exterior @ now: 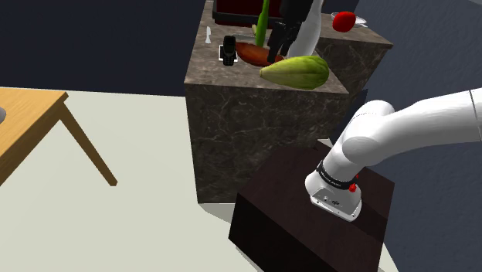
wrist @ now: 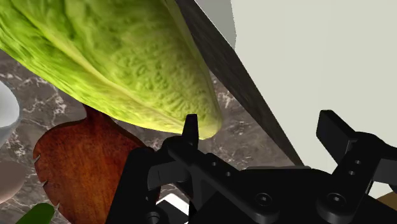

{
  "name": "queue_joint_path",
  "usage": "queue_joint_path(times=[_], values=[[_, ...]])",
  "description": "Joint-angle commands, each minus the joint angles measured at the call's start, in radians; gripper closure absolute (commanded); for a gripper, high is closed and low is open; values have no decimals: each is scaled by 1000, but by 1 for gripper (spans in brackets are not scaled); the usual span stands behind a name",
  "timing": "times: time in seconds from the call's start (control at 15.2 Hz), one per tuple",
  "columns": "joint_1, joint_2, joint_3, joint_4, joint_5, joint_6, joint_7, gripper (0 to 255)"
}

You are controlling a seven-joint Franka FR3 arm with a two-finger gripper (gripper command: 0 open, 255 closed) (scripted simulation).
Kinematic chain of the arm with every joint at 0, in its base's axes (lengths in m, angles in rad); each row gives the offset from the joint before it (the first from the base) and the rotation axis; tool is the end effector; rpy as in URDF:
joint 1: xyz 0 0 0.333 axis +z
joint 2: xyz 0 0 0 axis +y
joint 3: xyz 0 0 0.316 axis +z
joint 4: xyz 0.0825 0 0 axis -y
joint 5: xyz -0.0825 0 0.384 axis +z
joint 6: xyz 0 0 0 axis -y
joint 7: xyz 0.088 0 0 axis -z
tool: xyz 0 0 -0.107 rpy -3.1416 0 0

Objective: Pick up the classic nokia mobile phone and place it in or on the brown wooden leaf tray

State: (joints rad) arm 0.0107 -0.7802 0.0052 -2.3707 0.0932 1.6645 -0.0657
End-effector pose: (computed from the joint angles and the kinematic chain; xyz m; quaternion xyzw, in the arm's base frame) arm 0.3174 0.0147 0.5907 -0.9976 -0.0374 -0.0381 0.0437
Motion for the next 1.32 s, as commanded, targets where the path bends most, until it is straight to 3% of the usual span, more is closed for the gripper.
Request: queue_joint_path(times=[0.0,0.53,1.12,1.25], values=[[0,0,0,0,0,0,0,0],[-58,354,56,284,-27,40,179,0],[-99,734,74,691,-95,-30,371,0],[-98,730,74,658,-95,-2,370,0]])
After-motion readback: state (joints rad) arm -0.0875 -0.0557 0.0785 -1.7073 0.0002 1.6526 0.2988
